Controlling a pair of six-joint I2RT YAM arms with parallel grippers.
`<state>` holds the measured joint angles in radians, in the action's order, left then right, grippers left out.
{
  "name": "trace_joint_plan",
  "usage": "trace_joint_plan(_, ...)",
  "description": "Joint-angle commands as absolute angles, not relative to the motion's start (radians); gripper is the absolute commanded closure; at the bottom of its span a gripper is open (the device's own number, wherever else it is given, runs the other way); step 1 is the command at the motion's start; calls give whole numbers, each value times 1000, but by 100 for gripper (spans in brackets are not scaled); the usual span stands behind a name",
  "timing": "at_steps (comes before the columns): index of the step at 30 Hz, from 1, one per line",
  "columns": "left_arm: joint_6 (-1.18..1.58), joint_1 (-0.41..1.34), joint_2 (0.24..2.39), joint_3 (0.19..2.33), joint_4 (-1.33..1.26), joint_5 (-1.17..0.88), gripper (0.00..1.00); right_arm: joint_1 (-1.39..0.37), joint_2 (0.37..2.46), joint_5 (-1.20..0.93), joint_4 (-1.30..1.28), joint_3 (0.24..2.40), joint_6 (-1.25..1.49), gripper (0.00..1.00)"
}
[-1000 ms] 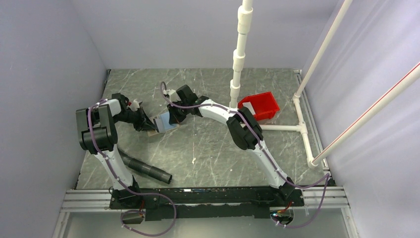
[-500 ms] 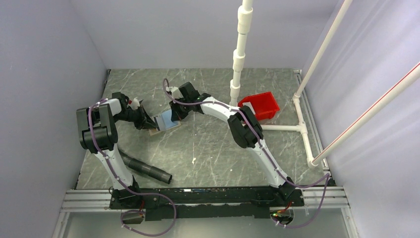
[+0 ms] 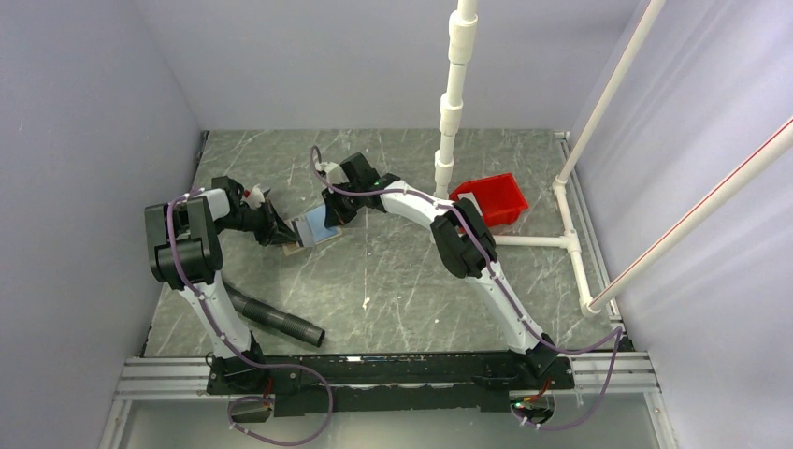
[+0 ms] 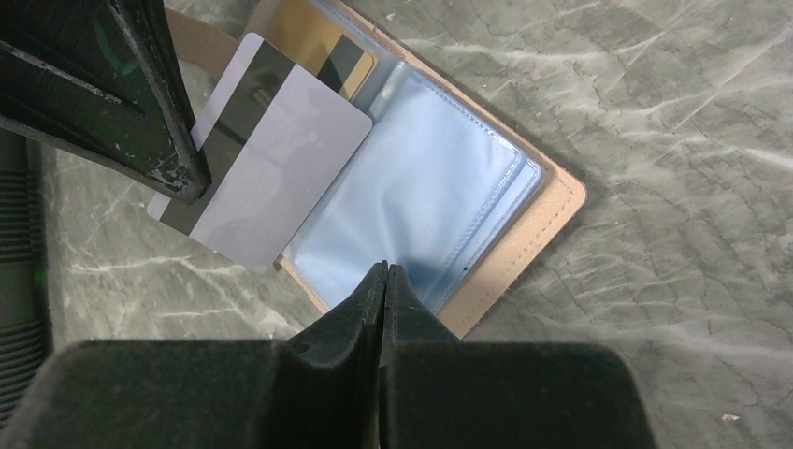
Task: Put the credit cards into the card holder
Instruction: Insert the credit card into the card holder.
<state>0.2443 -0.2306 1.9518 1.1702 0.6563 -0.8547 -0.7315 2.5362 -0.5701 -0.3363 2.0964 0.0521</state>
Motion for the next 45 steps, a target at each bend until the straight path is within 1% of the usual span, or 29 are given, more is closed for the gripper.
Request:
trace_joint_plan(1, 198, -229, 1897, 1157, 625, -898, 100, -712, 2587, -518, -413, 2105, 9, 100)
trace_joint_plan(14, 212, -228, 1890, 1138, 599, -902, 100, -713, 2586, -526, -409, 2103, 11, 100)
trace_joint_plan(29, 216, -229, 1833, 1100, 582, -889, 100, -715, 2583, -535, -409, 2101, 11, 100)
trace_joint_plan(45, 216, -228, 1939, 1129, 588, -941, 100, -721, 2586, -540, -411, 2108, 9, 100)
